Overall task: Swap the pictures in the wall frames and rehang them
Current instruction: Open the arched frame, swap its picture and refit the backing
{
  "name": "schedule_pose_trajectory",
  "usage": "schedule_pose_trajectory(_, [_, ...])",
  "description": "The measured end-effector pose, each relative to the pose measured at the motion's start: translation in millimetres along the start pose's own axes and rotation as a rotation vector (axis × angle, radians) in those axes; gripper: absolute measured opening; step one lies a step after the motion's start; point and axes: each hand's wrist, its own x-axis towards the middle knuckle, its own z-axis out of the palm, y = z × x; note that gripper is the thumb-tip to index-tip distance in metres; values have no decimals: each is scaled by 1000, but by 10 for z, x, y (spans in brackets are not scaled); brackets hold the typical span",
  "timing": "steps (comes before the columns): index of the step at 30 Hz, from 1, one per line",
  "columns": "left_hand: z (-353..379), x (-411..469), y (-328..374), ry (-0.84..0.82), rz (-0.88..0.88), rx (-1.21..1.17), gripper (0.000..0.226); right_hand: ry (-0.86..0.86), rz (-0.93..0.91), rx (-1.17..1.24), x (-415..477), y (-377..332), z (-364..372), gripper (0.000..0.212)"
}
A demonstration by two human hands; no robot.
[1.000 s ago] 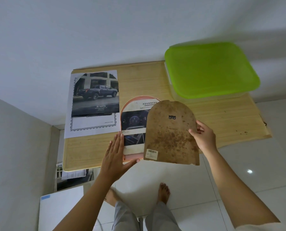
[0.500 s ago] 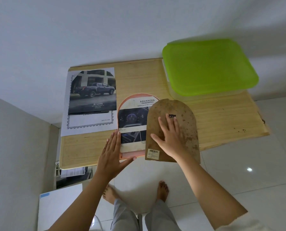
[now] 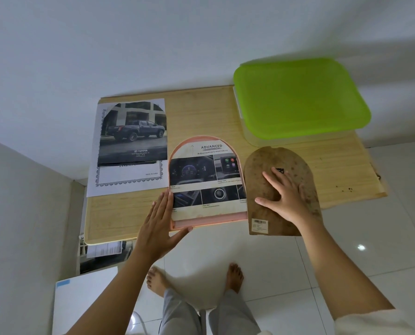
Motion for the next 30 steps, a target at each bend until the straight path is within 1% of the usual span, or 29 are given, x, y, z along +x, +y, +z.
schedule_pose_trajectory(6, [-28,-47,-86,25,-19,-35,90,-1,-3,-25,-10,105,-3,82])
schedule_pose_trajectory(21, [8,-81,-38,42,-61,-120,90,-15,-46,-93,-58,-67,139,82])
schedule_pose_trajectory(25, [10,-80,-35,55,-68,-169,93,-46,-70,-95,-47,-118,163,81])
schedule_pose_trajectory(28, [-13,-53,-28,77,-80,-222,90,-37,-79,-86,-20,-220,129,76])
schedule_pose_trajectory(30, [-45,3,11,117,-95,-241,83,34,-139,-4,45,-403,119,68])
